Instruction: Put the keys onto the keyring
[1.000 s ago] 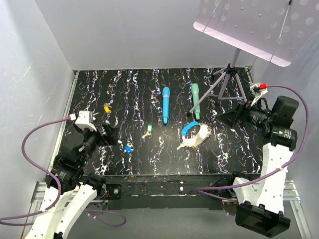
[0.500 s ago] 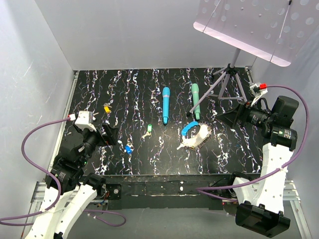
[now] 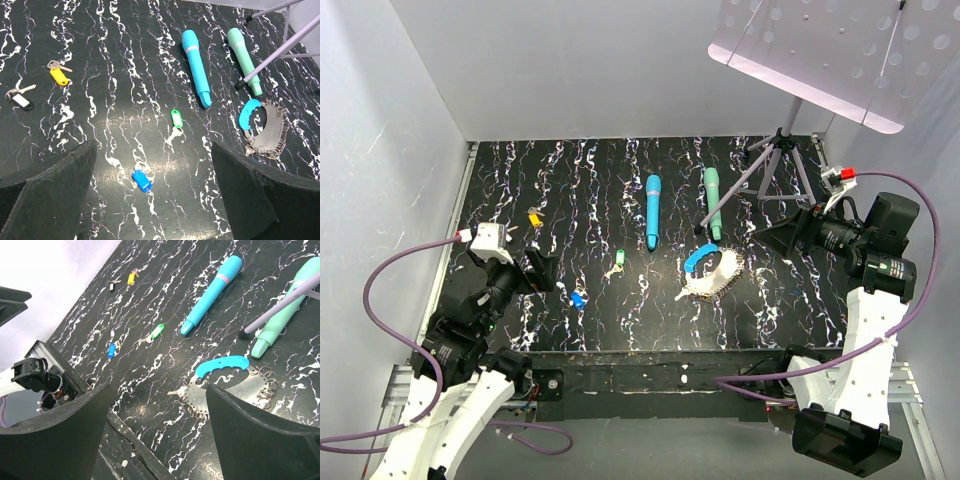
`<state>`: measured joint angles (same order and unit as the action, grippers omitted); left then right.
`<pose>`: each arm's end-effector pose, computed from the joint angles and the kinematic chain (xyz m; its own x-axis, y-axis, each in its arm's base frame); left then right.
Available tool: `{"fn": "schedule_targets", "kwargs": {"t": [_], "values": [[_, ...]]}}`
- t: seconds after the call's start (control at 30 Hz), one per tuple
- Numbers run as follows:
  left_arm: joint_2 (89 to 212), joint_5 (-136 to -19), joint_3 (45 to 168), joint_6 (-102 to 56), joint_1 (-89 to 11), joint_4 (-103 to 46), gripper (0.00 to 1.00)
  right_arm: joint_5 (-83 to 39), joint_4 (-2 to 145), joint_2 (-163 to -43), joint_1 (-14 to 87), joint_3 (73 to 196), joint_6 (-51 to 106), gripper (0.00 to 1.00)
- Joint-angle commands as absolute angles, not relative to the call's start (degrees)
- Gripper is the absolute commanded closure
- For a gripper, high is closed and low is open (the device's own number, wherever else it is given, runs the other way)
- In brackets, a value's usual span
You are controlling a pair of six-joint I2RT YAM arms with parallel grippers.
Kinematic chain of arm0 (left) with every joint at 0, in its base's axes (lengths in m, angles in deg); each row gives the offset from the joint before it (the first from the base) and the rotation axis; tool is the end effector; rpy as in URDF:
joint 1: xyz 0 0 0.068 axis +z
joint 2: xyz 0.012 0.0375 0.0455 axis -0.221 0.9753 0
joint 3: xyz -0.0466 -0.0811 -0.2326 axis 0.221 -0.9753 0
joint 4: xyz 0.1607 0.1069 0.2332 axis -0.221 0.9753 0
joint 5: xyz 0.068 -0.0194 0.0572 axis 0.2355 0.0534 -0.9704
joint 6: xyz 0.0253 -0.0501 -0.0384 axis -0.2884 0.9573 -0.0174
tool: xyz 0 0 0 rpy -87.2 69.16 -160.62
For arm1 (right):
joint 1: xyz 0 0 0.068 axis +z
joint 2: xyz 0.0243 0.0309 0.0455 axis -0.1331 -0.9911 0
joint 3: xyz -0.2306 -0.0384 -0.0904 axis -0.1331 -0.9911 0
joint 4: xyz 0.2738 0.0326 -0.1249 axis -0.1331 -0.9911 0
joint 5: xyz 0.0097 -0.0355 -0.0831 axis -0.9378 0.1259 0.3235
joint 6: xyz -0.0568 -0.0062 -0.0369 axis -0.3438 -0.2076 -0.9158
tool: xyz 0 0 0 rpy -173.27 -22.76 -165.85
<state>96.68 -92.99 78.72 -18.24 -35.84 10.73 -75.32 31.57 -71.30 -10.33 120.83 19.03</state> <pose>0.1533 -0.0580 0.3371 -0.3033 -0.1774 -0.9362 0.2009 0.9485 -0.2448 0.2240 -0.0226 0.3712 -0.4259 0.1229 -0.8964 -0.5964 0.7069 0.3803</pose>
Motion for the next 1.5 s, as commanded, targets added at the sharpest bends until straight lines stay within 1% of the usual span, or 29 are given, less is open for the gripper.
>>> {"fn": "schedule_targets", "kwargs": {"t": [0.0,0.57,1.47], "values": [[96.21,-93.09,78.43,-18.41,-35.71,10.78,0.02,-76.97,31.90,-70.89,-10.54,121.32,18.70,0.15],[94.72,-92.30,77.47,-17.18,-35.70,11.14,0.02,-77.50,32.34,-70.45,-10.54,120.71,18.96,0.15],[96.03,-90.98,77.38,-16.65,-35.70,9.12,0.02,-77.85,32.51,-71.15,-10.81,121.06,19.49,0.15]]}}
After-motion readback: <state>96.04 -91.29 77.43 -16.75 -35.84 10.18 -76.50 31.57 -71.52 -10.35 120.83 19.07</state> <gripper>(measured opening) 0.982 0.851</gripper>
